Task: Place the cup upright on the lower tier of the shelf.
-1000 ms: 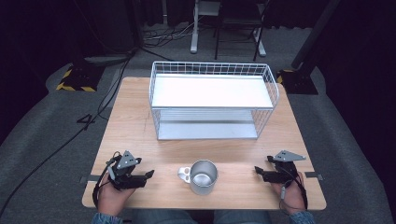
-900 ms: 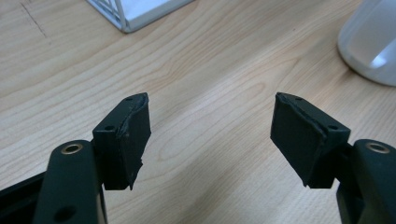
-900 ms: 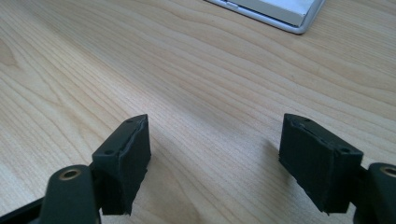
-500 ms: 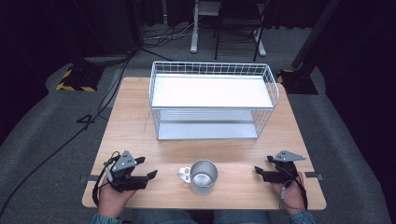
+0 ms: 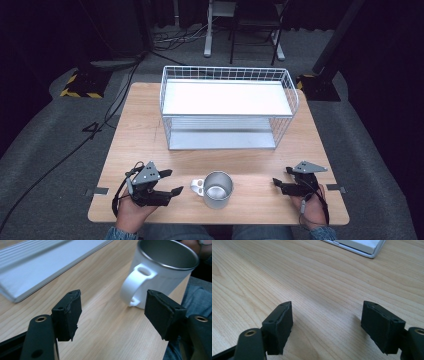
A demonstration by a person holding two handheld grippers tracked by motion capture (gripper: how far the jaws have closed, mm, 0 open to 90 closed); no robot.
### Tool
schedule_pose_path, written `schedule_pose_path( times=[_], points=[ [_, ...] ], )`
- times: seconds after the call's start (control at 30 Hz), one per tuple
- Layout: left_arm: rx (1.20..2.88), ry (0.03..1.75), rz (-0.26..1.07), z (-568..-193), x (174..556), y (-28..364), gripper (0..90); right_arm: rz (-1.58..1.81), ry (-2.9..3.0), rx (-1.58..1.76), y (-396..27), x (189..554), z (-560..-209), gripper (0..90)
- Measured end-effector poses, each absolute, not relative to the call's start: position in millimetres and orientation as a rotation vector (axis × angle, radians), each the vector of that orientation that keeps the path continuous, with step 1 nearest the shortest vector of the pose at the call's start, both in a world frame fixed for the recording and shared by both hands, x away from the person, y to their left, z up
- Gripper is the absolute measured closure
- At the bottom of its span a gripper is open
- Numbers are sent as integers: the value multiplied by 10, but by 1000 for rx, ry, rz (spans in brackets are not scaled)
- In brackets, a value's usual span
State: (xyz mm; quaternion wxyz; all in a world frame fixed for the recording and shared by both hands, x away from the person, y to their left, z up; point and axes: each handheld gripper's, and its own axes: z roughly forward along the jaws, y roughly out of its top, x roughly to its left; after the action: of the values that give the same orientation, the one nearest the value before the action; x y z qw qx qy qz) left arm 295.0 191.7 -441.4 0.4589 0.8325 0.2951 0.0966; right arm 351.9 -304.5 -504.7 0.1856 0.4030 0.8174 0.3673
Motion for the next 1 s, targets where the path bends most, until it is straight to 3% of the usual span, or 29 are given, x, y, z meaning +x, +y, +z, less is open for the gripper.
schedule_pose_path(
  times=[0.33,1.0],
  points=[
    [2077,585,178,-4449,2983,1681,304,1034,2301,1134,-3044,3517,-5047,263],
    [2105,502,139,-4620,3141,1434,407,1033,2299,1134,-3043,3515,-5047,269]
  ],
)
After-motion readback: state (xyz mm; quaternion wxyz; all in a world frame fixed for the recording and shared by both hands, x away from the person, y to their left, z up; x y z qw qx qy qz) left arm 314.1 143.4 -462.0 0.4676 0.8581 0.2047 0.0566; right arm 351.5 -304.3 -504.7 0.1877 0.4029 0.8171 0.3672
